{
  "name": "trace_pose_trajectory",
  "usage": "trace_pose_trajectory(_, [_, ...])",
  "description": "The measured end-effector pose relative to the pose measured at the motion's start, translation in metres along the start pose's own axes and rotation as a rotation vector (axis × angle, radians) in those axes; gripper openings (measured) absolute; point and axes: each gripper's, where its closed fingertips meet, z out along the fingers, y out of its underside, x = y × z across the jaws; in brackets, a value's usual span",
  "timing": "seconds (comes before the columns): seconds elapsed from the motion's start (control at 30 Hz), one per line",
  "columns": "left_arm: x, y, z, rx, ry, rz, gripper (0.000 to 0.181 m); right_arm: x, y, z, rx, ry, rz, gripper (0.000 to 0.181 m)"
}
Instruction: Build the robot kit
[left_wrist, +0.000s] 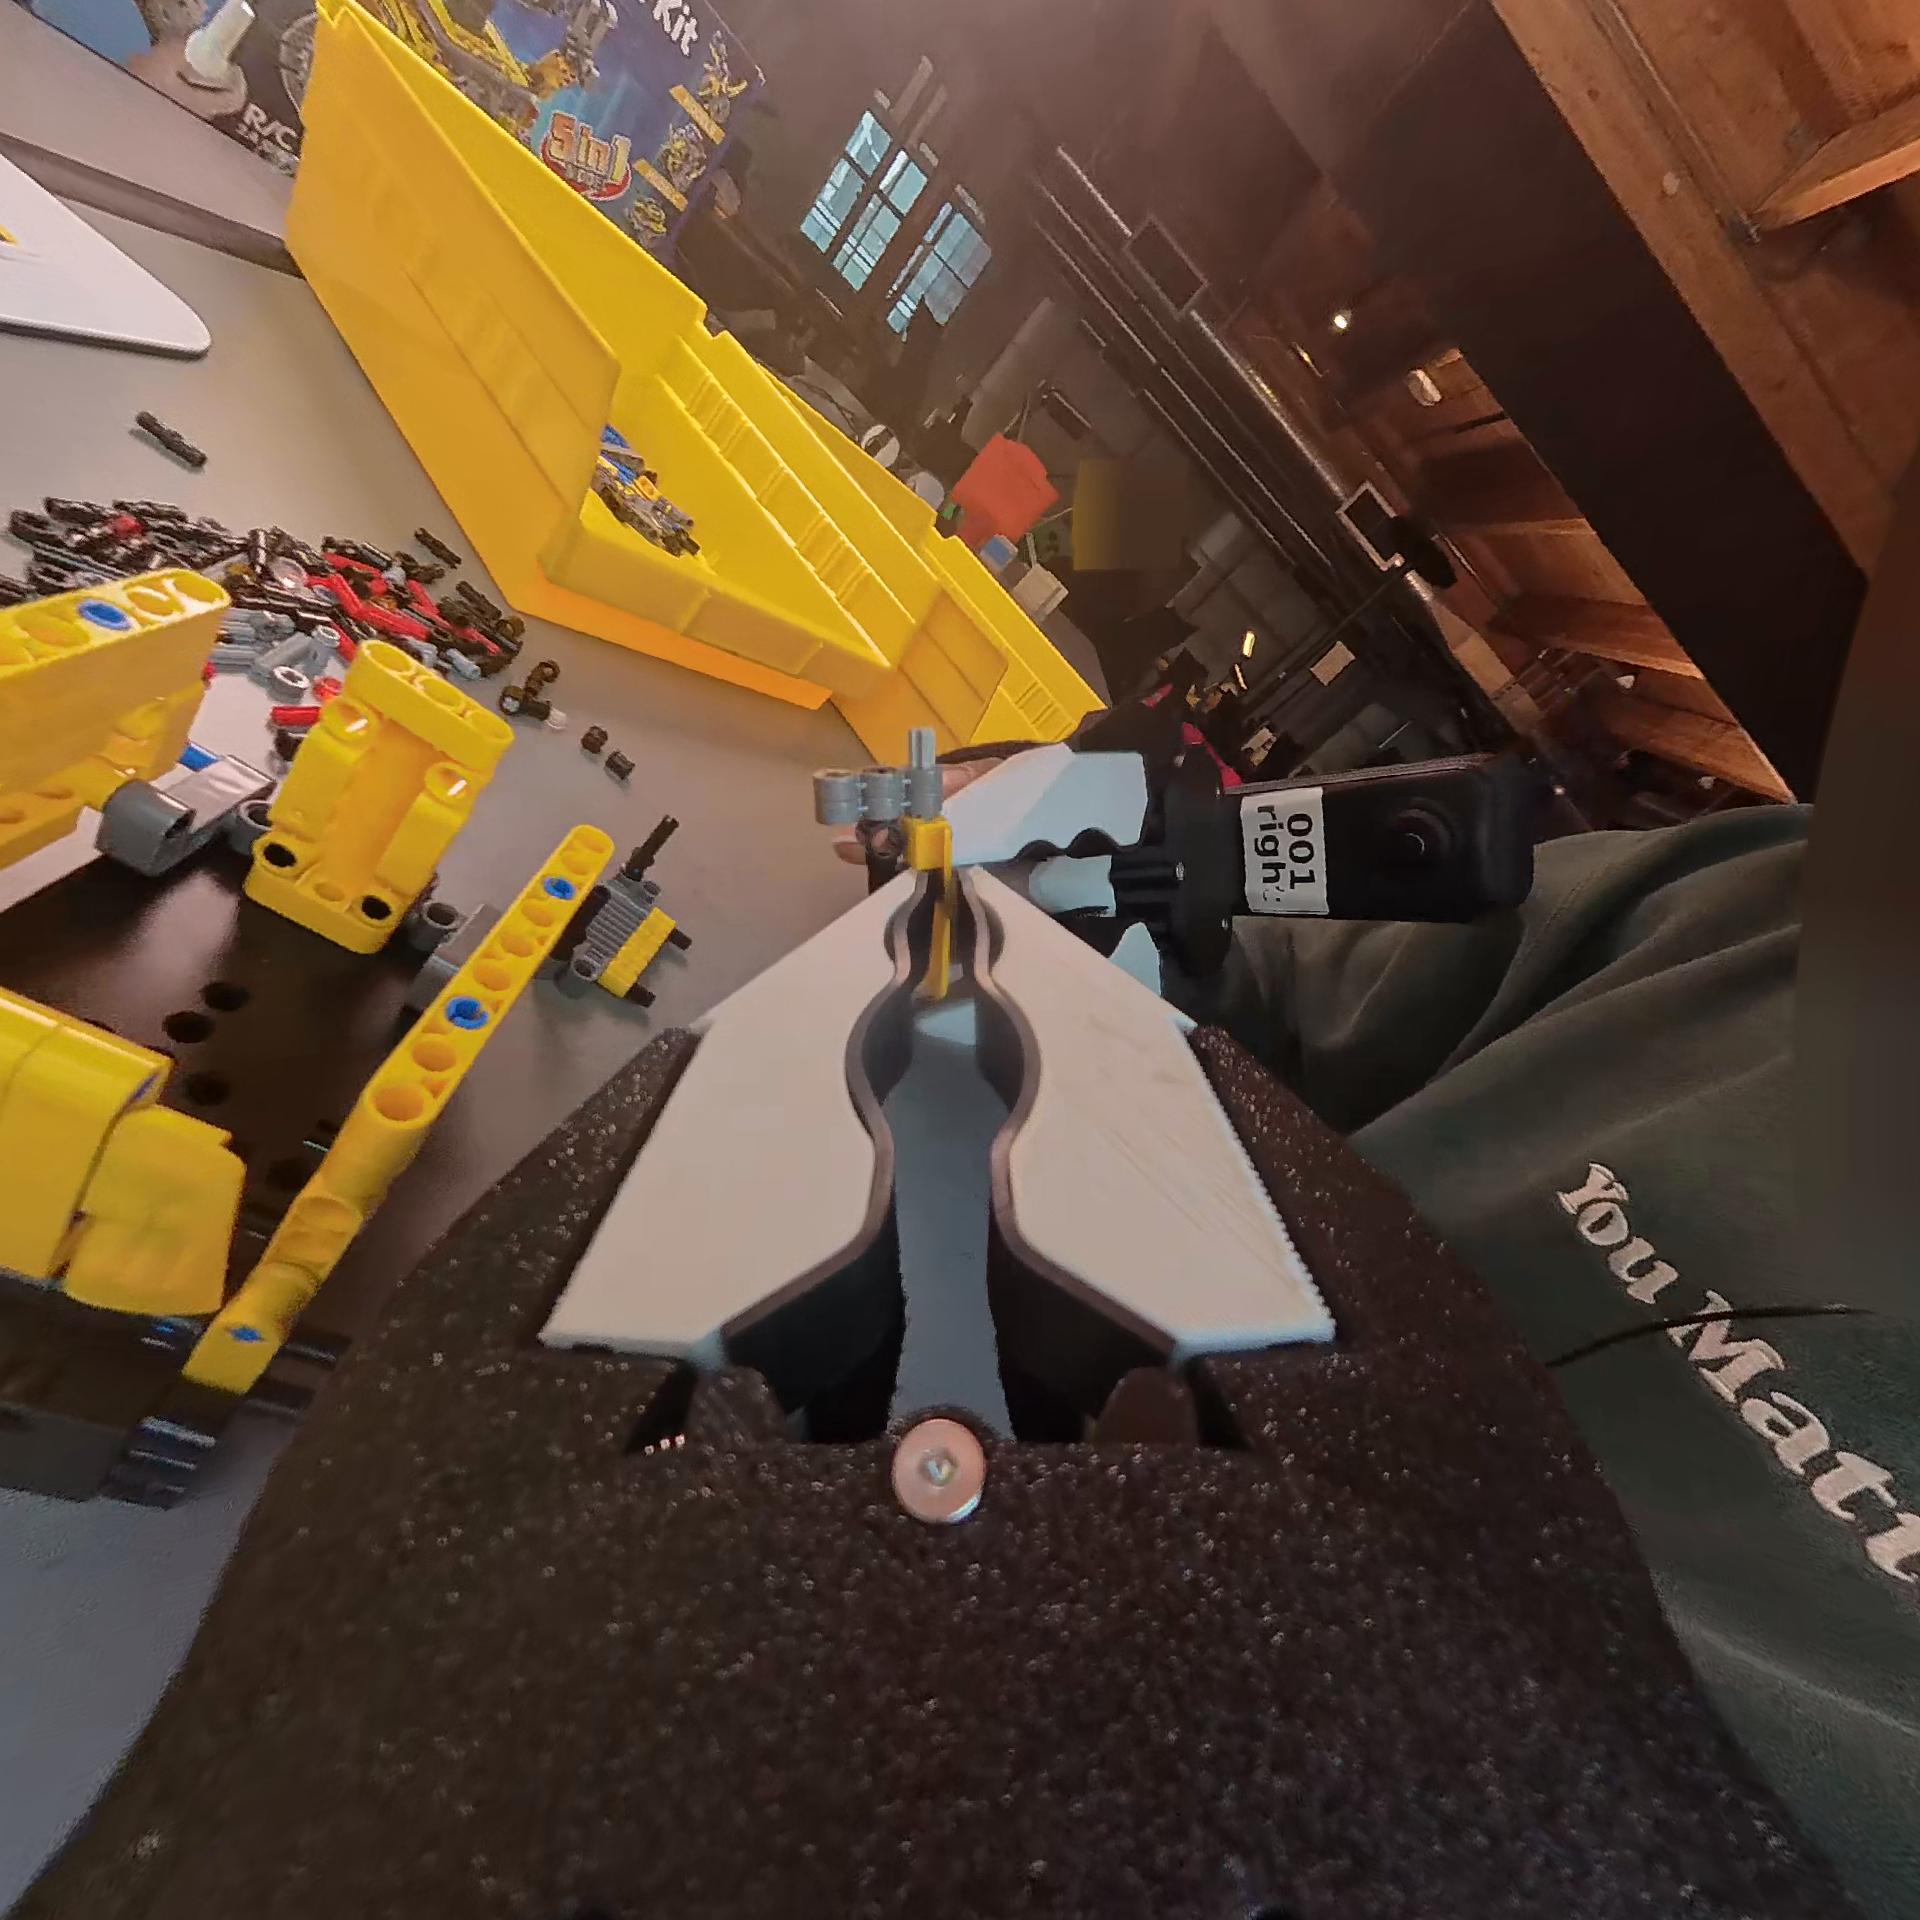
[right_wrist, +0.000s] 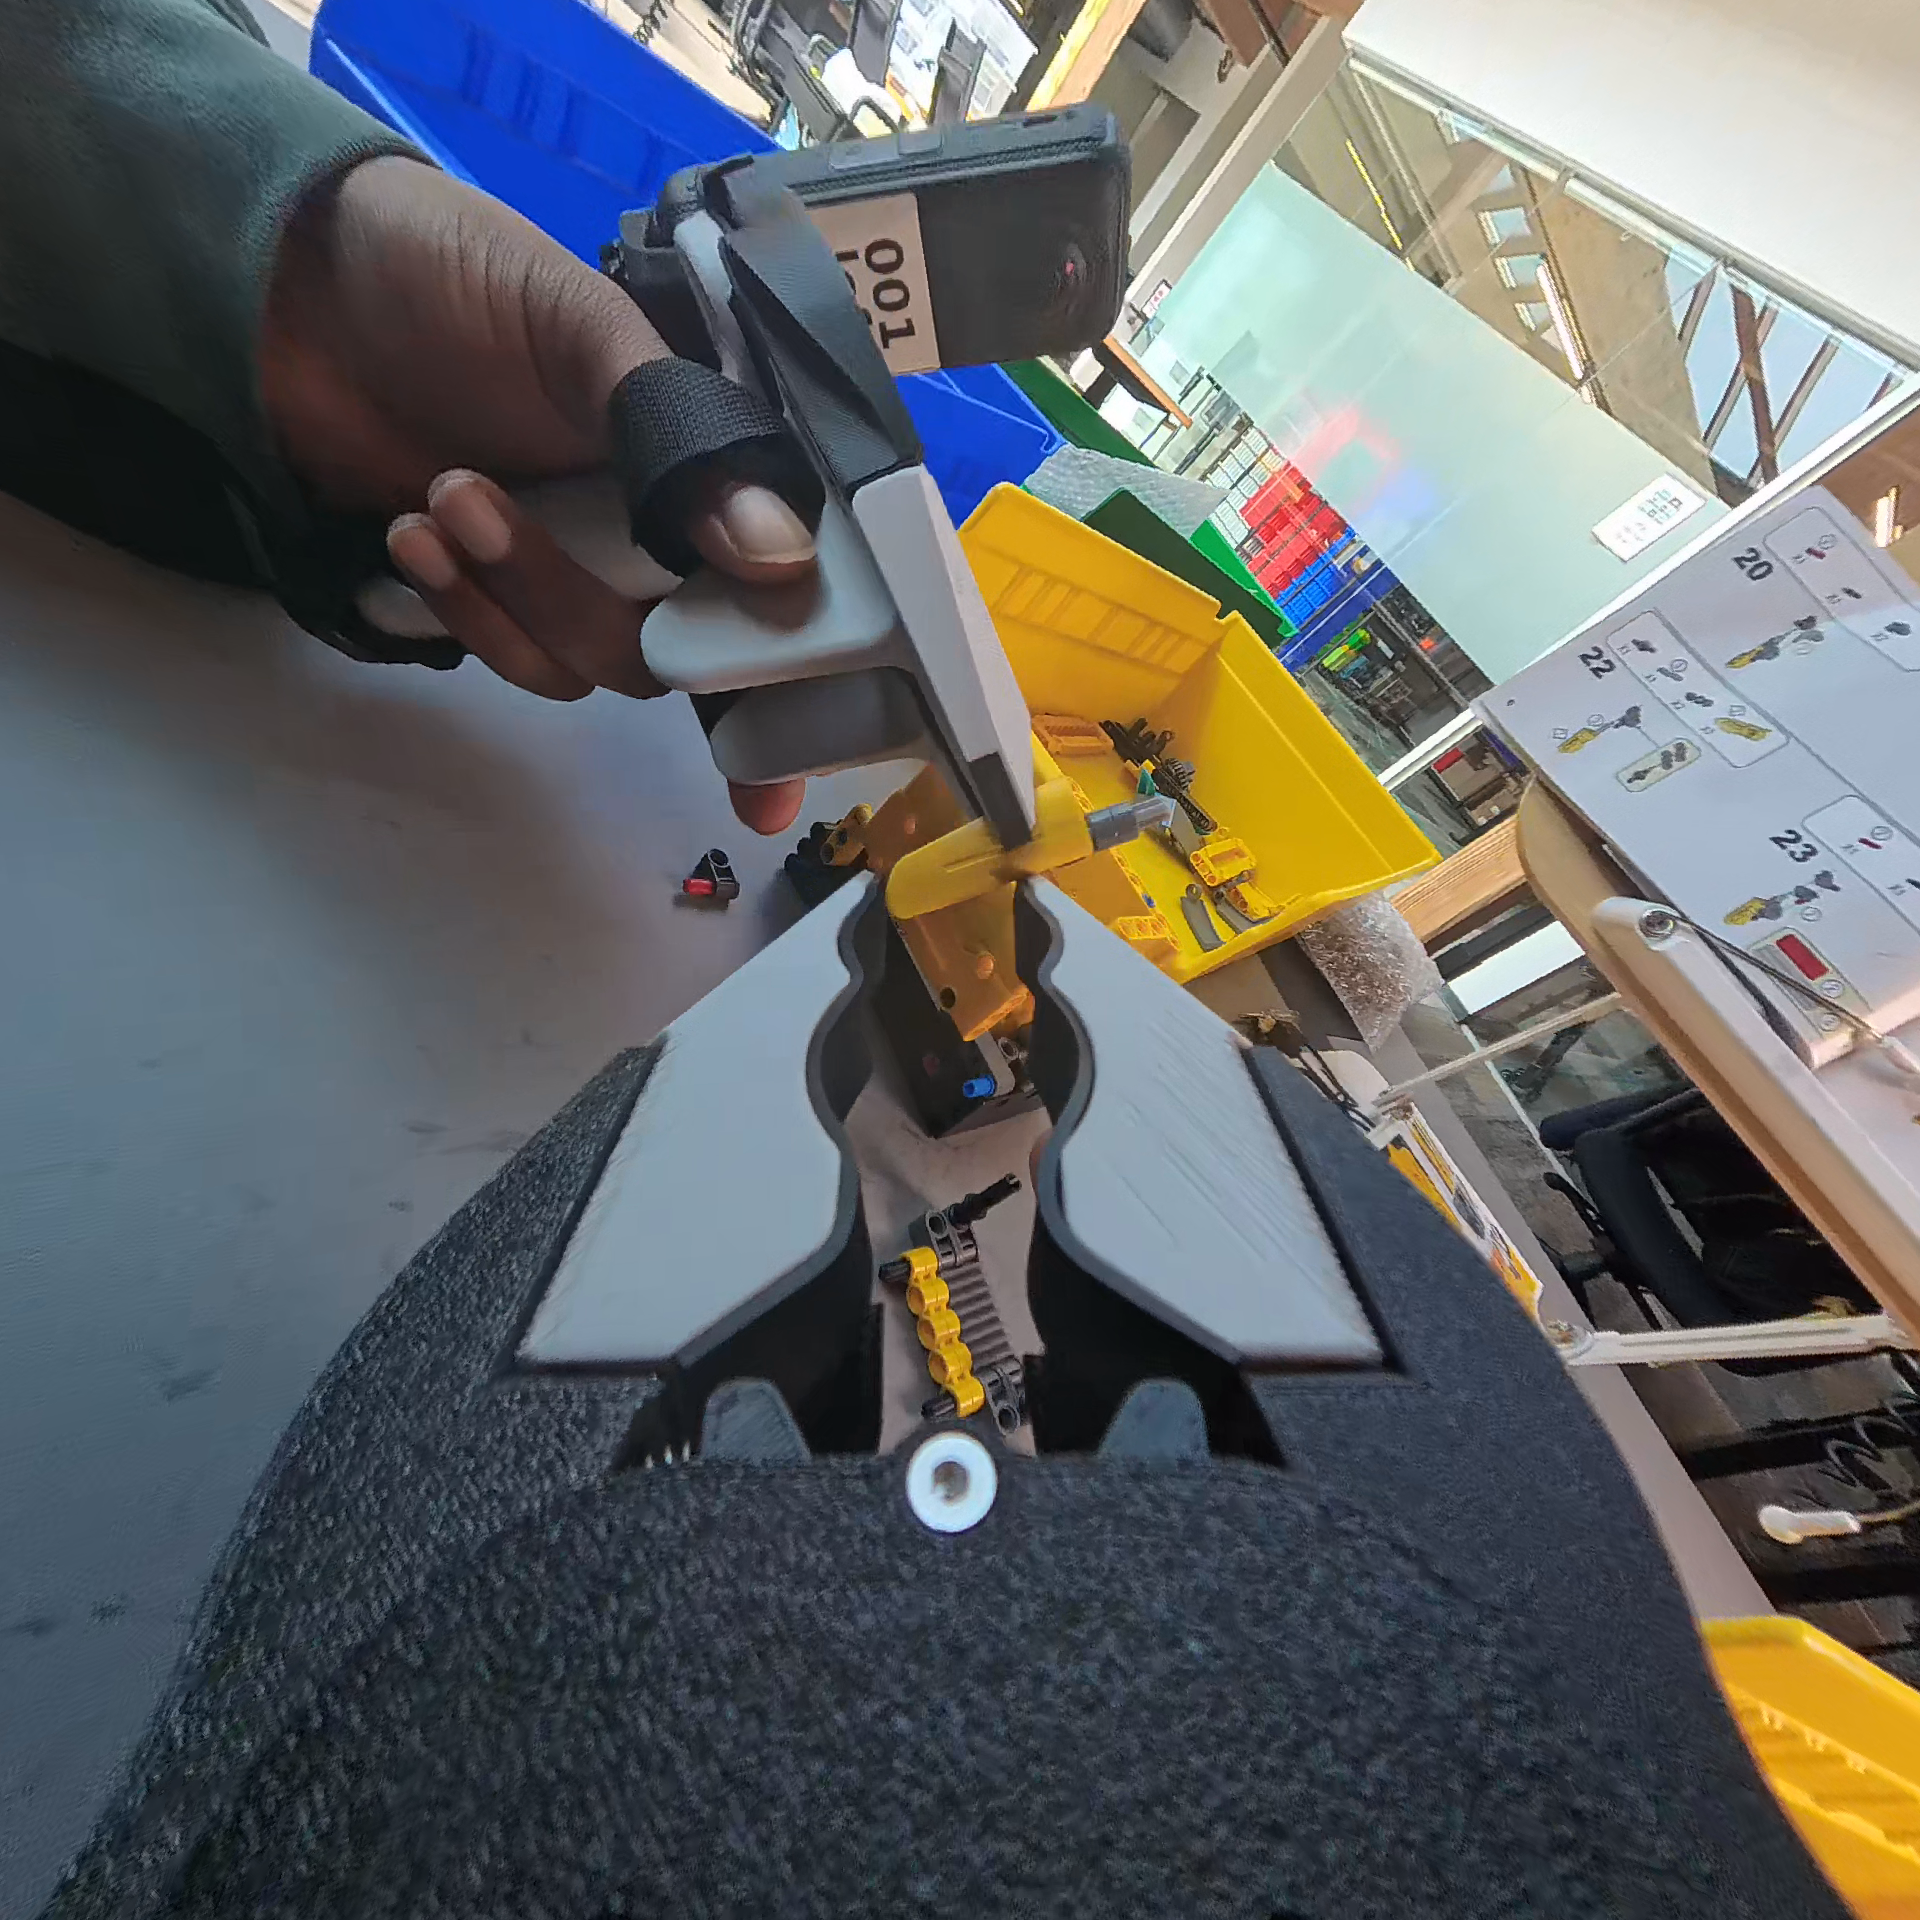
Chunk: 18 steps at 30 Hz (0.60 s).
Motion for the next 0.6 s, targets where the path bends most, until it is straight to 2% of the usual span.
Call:
trace_pose_trajectory(0.23, [-0.005, 0.001, -0.002, -0.021, -0.055, 0.049, 0.0, -0.002, 0.004, 0.003, -0.026, 0.004, -0.032, 0.022])
trace_pose_trajectory(0.33, [-0.012, 0.003, -0.004, -0.047, -0.084, 0.045, 0.0, 0.002, 0.004, 0.001, -0.024, 0.002, -0.023, 0.034])
trace_pose_trajectory(0.43, [-0.018, 0.009, -0.004, -0.088, -0.114, 0.052, 0.0, 0.006, -0.003, -0.003, 0.019, 0.006, -0.024, 0.037])
trace_pose_trajectory(0.6, [-0.018, 0.017, 0.0, -0.14, -0.132, 0.087, 0.0, -0.001, 0.004, -0.001, -0.018, -0.019, -0.044, 0.041])
